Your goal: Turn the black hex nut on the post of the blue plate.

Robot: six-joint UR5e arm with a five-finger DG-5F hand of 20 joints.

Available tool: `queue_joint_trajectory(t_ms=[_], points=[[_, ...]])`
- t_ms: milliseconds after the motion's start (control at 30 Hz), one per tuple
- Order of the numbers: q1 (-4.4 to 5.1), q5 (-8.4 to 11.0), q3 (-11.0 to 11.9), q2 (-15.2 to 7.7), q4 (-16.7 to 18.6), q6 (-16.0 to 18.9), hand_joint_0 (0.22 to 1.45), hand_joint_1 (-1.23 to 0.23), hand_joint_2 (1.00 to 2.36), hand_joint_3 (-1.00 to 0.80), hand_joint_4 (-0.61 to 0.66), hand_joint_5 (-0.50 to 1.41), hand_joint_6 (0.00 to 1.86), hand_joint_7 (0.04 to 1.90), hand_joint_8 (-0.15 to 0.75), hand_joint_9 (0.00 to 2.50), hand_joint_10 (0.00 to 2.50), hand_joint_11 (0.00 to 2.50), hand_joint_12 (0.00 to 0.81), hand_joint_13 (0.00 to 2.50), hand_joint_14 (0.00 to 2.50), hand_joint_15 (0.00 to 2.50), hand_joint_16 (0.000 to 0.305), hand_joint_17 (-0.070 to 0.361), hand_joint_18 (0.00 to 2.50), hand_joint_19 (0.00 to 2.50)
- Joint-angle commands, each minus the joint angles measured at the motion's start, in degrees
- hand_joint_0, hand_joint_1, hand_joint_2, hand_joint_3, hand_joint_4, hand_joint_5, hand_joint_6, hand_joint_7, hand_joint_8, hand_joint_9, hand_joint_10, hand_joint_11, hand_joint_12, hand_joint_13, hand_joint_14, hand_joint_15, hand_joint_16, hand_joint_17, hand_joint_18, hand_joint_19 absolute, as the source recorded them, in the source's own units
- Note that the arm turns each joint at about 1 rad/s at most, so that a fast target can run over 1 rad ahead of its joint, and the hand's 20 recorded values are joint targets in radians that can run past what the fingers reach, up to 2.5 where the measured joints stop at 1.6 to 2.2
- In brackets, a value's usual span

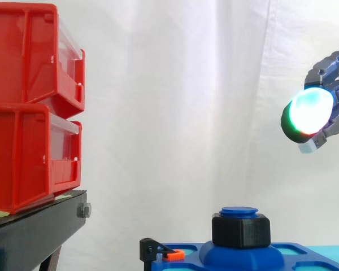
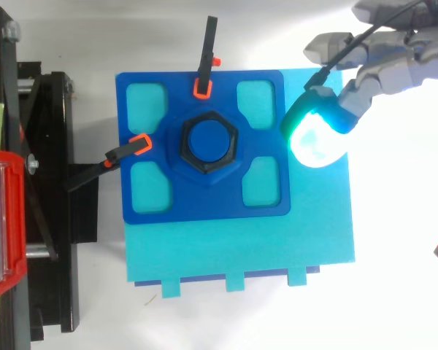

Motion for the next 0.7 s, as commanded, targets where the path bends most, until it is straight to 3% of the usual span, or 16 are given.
queue_joint_trajectory(t_ms=[0, 667], points=[[0.00, 0.00, 0.00, 0.00, 0.01, 0.00, 0.43, -0.44, 1.00, -0.50, 0.15, -0.25, 0.50, 0.55, 0.169, 0.00, 0.00, 0.00, 0.350, 0.00, 0.00, 0.00, 0.051, 0.114, 0.00, 0.00], [0.00, 0.00, 0.00, 0.00, 0.01, 0.00, 0.44, -0.45, 1.00, -0.50, 0.08, -0.25, 0.50, 0.56, 0.173, 0.00, 0.00, 0.00, 0.351, 0.00, 0.00, 0.00, 0.050, 0.113, 0.00, 0.00]])
